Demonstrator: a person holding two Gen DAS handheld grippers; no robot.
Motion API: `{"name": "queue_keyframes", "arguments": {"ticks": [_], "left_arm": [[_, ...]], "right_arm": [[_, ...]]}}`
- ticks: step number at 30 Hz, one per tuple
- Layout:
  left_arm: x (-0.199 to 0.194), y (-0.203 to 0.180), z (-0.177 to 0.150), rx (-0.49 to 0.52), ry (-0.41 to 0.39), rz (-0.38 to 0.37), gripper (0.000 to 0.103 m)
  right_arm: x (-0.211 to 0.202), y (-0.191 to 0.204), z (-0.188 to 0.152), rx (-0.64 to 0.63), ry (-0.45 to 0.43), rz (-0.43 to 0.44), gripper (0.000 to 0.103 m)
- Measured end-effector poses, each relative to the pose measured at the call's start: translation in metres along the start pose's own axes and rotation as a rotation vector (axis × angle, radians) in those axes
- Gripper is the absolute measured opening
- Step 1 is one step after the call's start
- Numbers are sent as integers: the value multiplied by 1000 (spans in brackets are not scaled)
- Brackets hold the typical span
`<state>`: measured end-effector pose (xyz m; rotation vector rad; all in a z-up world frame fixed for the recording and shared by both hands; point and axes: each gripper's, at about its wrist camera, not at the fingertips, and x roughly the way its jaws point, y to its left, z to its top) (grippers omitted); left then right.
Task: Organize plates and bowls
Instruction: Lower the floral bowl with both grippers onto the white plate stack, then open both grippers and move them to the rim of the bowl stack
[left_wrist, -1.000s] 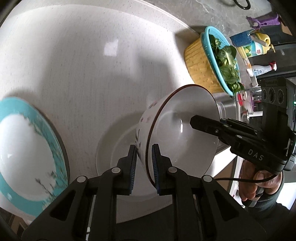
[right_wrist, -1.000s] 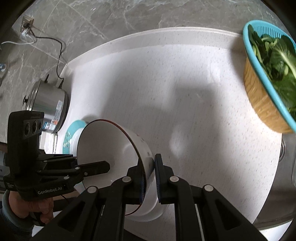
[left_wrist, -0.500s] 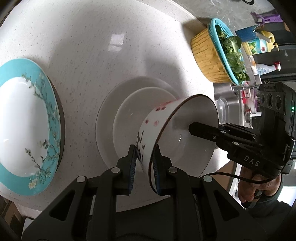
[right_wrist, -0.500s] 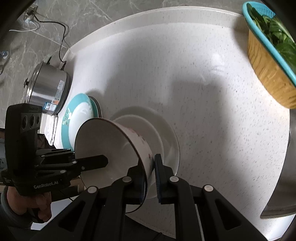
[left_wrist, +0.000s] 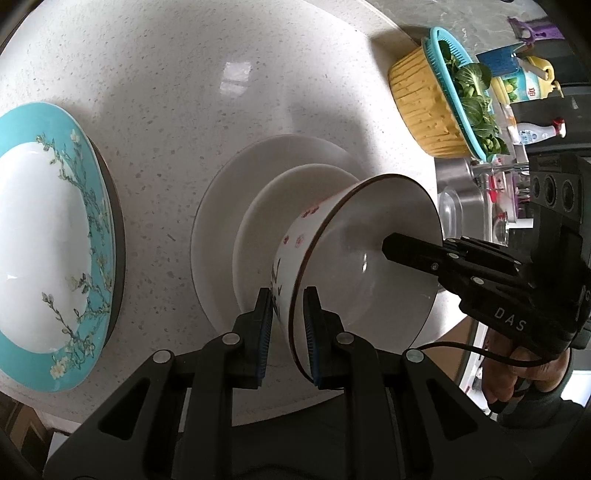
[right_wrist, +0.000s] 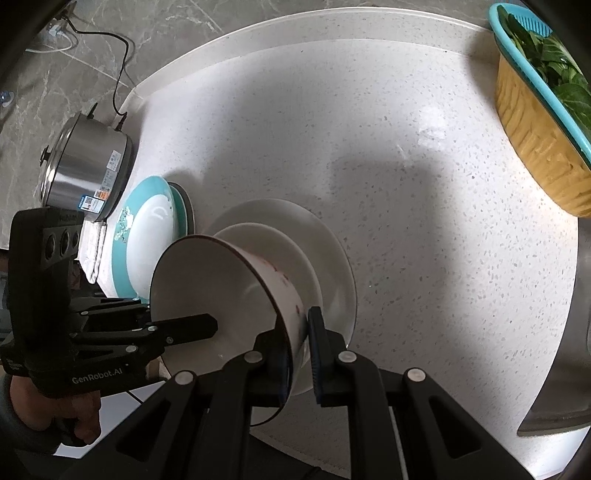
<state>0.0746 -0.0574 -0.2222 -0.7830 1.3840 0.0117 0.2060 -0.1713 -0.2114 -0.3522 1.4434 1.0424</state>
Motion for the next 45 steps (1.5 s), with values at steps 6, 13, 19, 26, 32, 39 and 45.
{"name": "queue_keyframes", "arguments": {"ticks": [6,13,19,26,32,39,45], "left_arm": [[1,-1,6,-5,-25,20,14],[-2,-9,12,37,-73,89,20],[-6,-16,9,72,-124,33,50],[-11,-28,4,114,-204,24,65],[-34,-23,3,109,-332,56,78],[-41,-9,0,81,-349,32,78],[-53,-1,-14,87,-384,36,78]], "right_arm": [[8,8,1,-33,-4,-45,10],[15,24,-1,-98,-20,-118,9],[19,25,1,-88,-16,-128,5],[25,16,3,-21,8,-78,4],[26,13,6,-5,17,-103,5],[26,15,7,-8,25,-109,10],[17,23,7,-12,11,-48,58]]}}
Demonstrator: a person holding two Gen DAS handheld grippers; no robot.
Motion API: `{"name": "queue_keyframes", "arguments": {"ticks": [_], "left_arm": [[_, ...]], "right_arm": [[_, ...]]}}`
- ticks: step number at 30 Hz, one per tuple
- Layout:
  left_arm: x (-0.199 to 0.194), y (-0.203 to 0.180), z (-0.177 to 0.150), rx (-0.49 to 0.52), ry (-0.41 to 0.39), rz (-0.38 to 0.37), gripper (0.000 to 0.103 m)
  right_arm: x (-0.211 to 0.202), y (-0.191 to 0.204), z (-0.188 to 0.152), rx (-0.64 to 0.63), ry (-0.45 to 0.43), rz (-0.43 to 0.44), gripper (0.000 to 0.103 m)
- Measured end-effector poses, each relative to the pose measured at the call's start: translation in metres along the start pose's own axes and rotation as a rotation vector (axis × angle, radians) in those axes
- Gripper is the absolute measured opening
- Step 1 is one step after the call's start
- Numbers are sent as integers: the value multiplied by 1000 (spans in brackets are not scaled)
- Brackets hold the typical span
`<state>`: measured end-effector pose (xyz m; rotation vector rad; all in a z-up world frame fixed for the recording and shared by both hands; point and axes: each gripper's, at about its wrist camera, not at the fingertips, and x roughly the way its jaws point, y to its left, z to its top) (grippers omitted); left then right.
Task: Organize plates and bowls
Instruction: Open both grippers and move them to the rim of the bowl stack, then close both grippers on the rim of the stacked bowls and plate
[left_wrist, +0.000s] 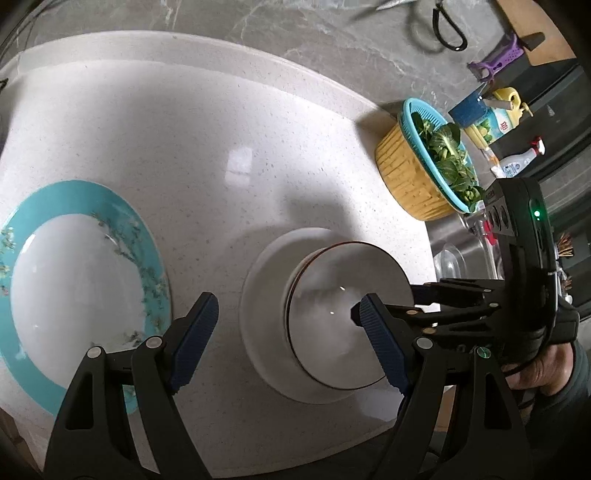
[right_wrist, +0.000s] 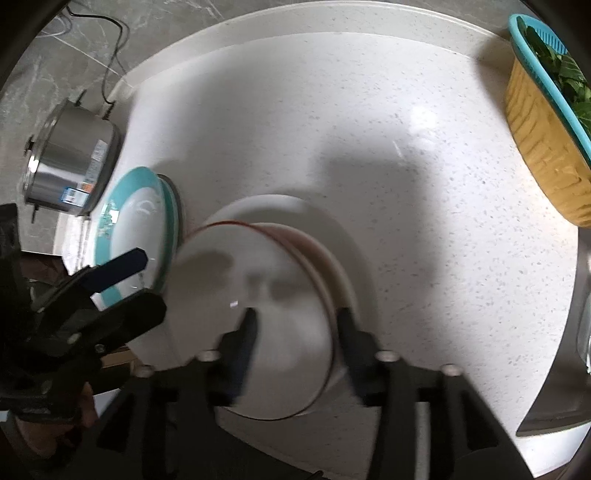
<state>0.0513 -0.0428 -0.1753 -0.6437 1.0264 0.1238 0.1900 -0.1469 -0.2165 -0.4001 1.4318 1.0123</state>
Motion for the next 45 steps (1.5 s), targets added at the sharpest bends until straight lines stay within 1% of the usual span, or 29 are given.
{"name": "queue_keyframes", "arguments": {"ticks": [2,4,6,8,11,12,14,16,19,23,25,26,27,28,29,30,31,32,34,35,38,42,45], "left_arm": [[-7,0,-1,20,-22,4,78],[-11,-1,-4,33,-34,7,78],[-12,2,-7,24,-37,9,78],[-10,6,-10,1,-31,21,78],[-10,13,-13,-23,-31,36,78],[-10,14,-13,-31,-31,37,78],[-11,17,-13,-42,-37,38,78],[-11,18,-14,-43,-37,34,78],[-10,20,-18,-43,-31,33,78],[-9,21,-21,-15,-15,47,78],[-8,20,-25,6,-3,59,78],[-9,21,-27,16,2,66,78],[-8,20,-28,26,6,73,78],[-7,19,-30,36,11,85,78],[-5,17,-32,45,17,95,78],[-3,17,-32,47,23,103,78],[-2,17,-33,45,29,107,78],[1,16,-33,44,39,118,78],[8,15,-33,47,58,141,78],[11,15,-34,47,67,145,78],[18,11,-35,57,71,155,77],[21,7,-32,52,66,177,77],[15,8,-29,29,39,188,77]], "right_arm": [[-4,0,0,-7,-10,10,63],[-5,-4,1,2,-12,30,64],[-7,-9,2,7,-20,57,67],[-7,-8,2,2,-24,57,70],[-7,4,1,-55,-24,-12,70],[-7,11,0,-91,-29,-64,70],[-9,20,0,-140,-49,-130,73],[-8,22,1,-151,-49,-143,74],[-12,17,2,-136,-55,-121,74],[-28,5,6,-100,-91,-50,73],[-48,-12,8,-66,-146,39,73],[-56,-19,8,-57,-178,61,73],[-66,-29,7,-57,-222,64,73],[-71,-37,5,-65,-243,52,73],[-74,-49,3,-75,-250,20,66],[-72,-58,1,-79,-239,-4,61],[-69,-66,-2,-79,-223,-24,47],[-63,-76,-5,-75,-206,-37,37],[-50,-89,-12,-62,-181,-48,30],[-45,-93,-13,-52,-165,-48,28],[-29,-98,-20,-24,-137,10,25],[-28,-88,-23,-59,-133,79,25],[-26,-83,-23,-85,-132,111,25]]}}
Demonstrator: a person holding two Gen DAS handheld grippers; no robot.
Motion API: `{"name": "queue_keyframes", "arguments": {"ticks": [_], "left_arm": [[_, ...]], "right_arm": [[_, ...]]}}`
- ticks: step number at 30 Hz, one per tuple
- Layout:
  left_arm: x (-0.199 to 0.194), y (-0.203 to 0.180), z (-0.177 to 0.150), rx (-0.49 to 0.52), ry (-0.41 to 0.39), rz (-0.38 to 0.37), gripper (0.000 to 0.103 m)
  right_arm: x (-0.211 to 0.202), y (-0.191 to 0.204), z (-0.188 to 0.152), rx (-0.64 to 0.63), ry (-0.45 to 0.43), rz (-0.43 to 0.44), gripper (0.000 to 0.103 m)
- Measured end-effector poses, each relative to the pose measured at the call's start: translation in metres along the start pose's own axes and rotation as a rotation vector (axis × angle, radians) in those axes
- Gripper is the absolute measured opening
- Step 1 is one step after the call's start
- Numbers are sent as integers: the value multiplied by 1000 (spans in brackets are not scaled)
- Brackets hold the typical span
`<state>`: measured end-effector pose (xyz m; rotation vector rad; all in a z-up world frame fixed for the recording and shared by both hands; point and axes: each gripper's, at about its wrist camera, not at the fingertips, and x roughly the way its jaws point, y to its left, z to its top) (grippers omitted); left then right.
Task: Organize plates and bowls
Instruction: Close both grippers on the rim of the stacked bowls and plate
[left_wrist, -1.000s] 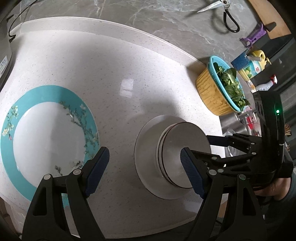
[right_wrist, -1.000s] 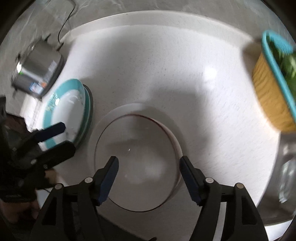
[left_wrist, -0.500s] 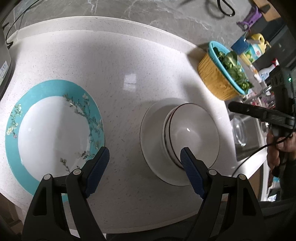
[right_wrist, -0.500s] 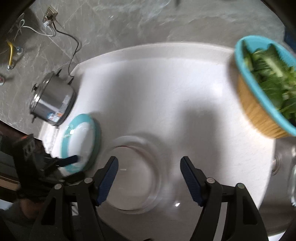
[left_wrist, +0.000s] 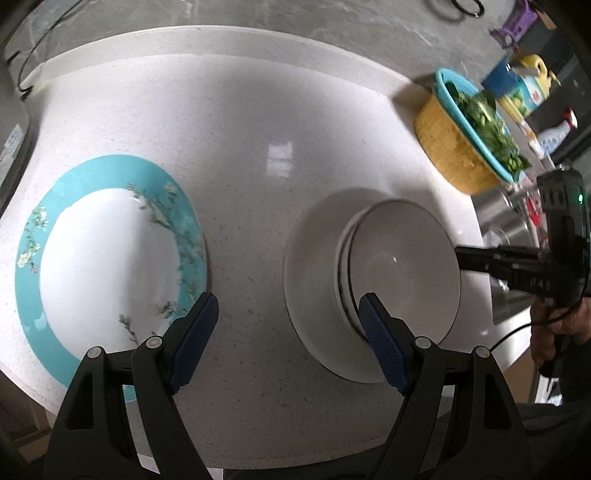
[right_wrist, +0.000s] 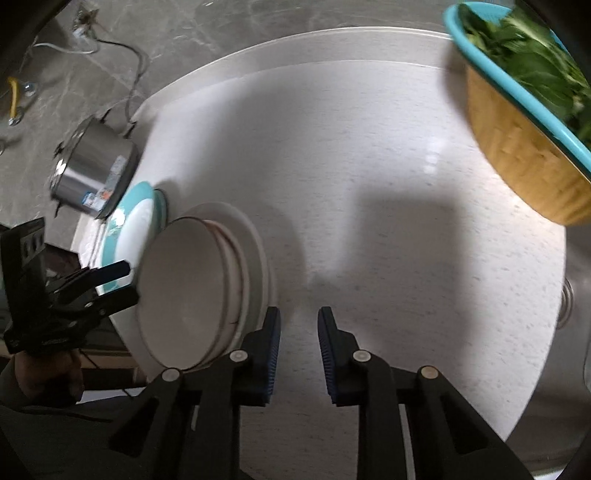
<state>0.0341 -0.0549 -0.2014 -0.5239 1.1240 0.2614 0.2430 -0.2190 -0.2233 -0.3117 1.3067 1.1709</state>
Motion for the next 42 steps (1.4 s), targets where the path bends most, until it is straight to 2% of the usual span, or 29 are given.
{"name": "queue_keyframes", "arguments": {"ticks": [5,15,19,22,28,30,35,38,42], "left_arm": [[-3,5,-2,-17,-3,13,77],[12,7,-13,-9,50,40,76],[14,10,-11,-27,34,45,76],[13,14,-10,-31,32,36,76],[11,8,-13,36,31,34,76],[11,10,-12,27,36,1,67],[15,13,-9,-2,66,-75,57],[16,10,-6,3,83,-81,56],[21,12,-2,-37,108,-121,55]], "right_arm": [[10,10,2,-39,21,30,24],[23,16,8,-76,57,3,26],[36,23,10,-84,79,-15,26],[38,22,9,-73,75,10,26],[35,12,3,-84,64,30,29],[35,10,3,-83,66,28,32],[33,7,4,-81,74,27,33],[32,5,4,-81,77,25,33],[30,3,4,-75,76,27,33]]}}
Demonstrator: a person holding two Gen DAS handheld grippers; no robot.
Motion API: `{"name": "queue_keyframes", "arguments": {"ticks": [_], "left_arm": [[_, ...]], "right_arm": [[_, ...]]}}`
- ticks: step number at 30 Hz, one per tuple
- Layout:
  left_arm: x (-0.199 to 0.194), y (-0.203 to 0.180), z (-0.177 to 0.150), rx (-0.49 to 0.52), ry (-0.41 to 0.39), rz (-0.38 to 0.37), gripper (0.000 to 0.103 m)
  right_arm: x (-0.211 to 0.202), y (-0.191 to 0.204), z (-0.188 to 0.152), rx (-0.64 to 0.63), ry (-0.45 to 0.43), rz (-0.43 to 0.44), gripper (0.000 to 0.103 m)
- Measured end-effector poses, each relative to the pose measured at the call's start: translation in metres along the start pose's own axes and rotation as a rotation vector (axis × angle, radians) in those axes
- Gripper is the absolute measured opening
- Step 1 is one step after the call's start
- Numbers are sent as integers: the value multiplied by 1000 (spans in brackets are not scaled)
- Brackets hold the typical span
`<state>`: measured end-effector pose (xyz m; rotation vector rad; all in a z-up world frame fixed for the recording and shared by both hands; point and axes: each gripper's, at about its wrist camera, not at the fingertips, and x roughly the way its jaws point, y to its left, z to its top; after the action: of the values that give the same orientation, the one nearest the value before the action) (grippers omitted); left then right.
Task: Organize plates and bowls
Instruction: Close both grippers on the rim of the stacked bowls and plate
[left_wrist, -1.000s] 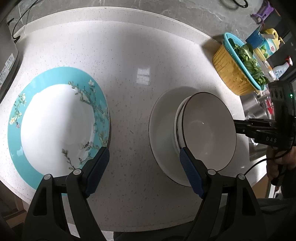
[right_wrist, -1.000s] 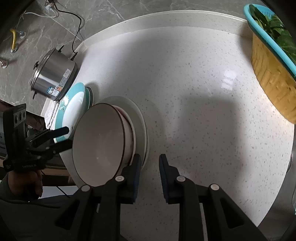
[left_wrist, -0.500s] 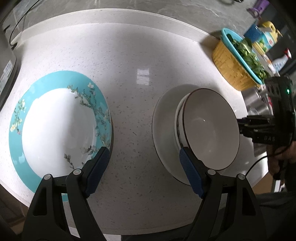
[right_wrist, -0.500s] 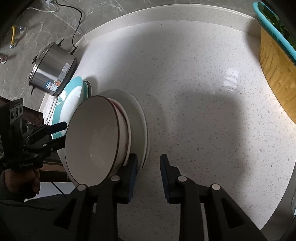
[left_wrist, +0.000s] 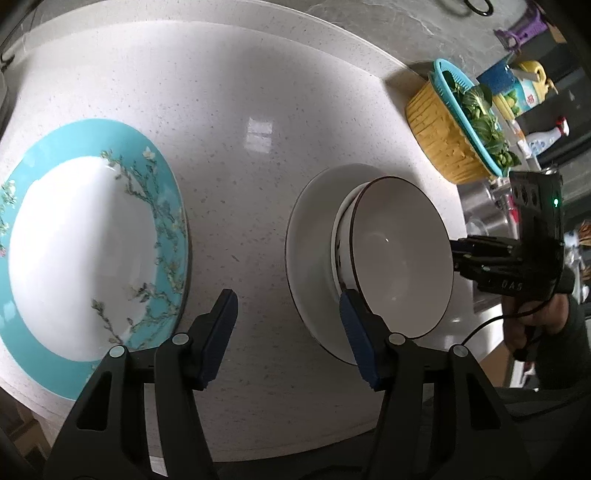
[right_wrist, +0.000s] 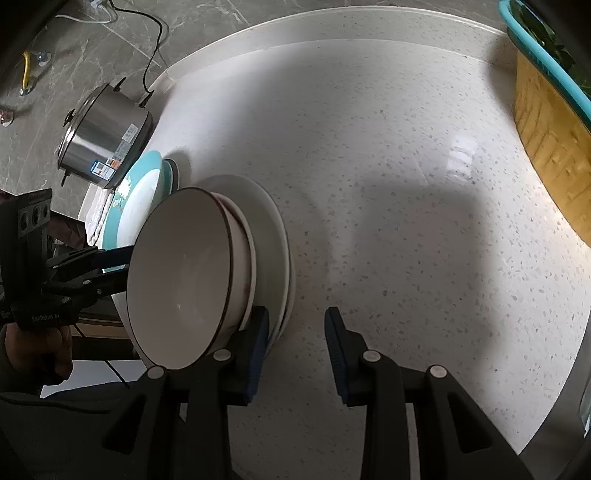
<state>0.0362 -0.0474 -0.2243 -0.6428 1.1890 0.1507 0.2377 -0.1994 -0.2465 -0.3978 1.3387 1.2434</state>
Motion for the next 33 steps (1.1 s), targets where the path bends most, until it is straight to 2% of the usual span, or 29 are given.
{"name": "queue_keyframes", "arguments": {"ticks": [2,4,10,13,18,26,33], "left_arm": [[3,-3,4,8,-4,-3,53],[5,-5,11,8,-15,-33,46],[11,-2,24,-67,-2,-40,42],[7,1,20,-108,-6,-68,42],[11,-10,12,-69,15,-70,44],[11,2,7,-103,33,-75,43],[35,-16,8,-28,80,-53,42]], "right_arm": [[-1,-3,-1,5,-3,6,33],[-3,-7,-2,18,-5,14,33],[-7,-18,-6,41,-13,34,33],[-7,-18,-7,48,-18,34,33],[-6,-18,-6,49,-12,35,34],[-5,-19,-4,42,-5,29,34],[-3,-17,-2,35,1,21,34]]}}
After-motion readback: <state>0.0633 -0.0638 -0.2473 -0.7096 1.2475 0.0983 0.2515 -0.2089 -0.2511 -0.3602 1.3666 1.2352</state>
